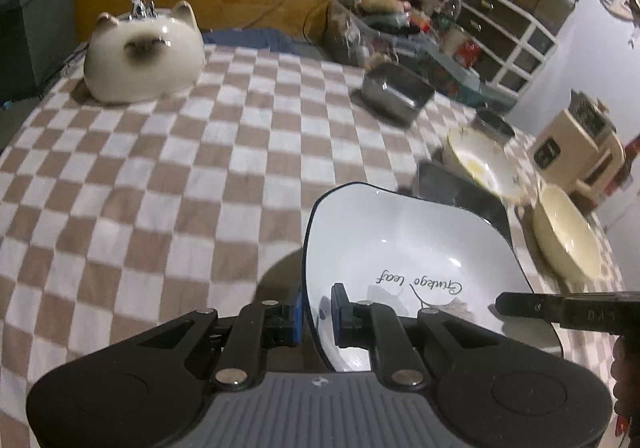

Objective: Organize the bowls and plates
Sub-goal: 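Lift the white plate with both grippers and carry it beside the steel tin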

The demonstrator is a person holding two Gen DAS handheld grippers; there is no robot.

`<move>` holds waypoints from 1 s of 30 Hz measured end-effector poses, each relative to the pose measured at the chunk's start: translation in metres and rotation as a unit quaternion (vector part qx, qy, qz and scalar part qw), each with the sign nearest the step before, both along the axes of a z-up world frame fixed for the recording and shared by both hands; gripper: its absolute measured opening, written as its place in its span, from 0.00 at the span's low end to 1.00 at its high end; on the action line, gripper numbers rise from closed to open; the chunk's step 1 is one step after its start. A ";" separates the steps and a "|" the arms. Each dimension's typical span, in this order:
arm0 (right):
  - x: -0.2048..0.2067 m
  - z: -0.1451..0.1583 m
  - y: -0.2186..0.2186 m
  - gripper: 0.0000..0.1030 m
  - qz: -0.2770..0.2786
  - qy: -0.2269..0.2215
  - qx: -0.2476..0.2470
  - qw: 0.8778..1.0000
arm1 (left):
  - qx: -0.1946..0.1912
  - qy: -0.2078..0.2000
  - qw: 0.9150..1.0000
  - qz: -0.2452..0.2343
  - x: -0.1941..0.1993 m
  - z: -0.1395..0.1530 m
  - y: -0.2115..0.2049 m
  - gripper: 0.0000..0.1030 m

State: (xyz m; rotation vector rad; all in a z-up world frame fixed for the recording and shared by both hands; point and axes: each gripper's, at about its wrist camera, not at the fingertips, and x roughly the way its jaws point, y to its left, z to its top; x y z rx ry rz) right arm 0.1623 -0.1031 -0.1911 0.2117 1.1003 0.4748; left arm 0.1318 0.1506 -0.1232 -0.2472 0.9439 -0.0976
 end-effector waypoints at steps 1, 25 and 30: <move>-0.005 -0.003 -0.002 0.14 0.000 0.007 -0.001 1.000 | -0.002 0.004 1.000 -0.001 -0.004 -0.002 -0.002 0.14; -0.037 -0.028 -0.012 0.14 -0.054 0.064 -0.018 0.996 | 0.007 0.051 0.999 0.001 -0.019 -0.039 -0.016 0.14; -0.030 -0.029 -0.005 0.14 -0.061 0.057 -0.024 0.996 | 0.008 0.050 0.999 0.006 -0.016 -0.043 -0.015 0.14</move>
